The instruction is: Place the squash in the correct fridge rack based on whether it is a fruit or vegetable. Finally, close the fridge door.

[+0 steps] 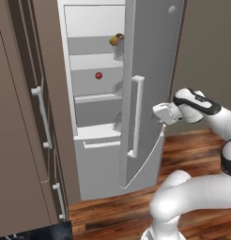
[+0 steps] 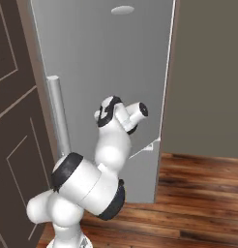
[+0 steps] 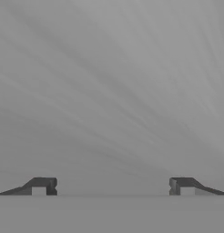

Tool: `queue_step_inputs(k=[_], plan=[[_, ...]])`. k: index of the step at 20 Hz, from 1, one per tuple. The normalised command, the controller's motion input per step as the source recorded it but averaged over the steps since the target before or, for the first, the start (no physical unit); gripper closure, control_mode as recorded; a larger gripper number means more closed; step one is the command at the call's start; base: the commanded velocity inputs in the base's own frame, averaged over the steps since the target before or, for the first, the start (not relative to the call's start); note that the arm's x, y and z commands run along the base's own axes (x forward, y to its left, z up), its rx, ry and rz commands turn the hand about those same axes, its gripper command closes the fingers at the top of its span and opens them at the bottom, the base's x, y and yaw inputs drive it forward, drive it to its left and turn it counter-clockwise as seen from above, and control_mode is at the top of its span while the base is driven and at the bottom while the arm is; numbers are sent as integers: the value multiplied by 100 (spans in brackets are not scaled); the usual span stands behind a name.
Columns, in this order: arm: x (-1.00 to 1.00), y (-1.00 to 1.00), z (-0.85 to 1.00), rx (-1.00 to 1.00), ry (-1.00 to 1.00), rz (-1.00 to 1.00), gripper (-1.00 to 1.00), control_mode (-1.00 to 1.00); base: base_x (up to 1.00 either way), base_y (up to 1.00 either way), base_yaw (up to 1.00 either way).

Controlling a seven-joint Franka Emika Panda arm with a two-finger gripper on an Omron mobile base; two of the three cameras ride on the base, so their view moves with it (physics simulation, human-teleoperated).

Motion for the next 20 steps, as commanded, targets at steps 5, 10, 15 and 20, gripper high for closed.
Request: queue_step_inputs(k=[5,10,15,20], plan=[[35,58,0,-5,0,-16,-100,-100,0,0,0],[41,63,-24,-8,1,-16,-100,-100,0,0,0],[45,59,-42,-10,1,-15,-100,-100,0,0,0],[43,48,-37,-8,0,-14,-100,-100,0,0,0]])
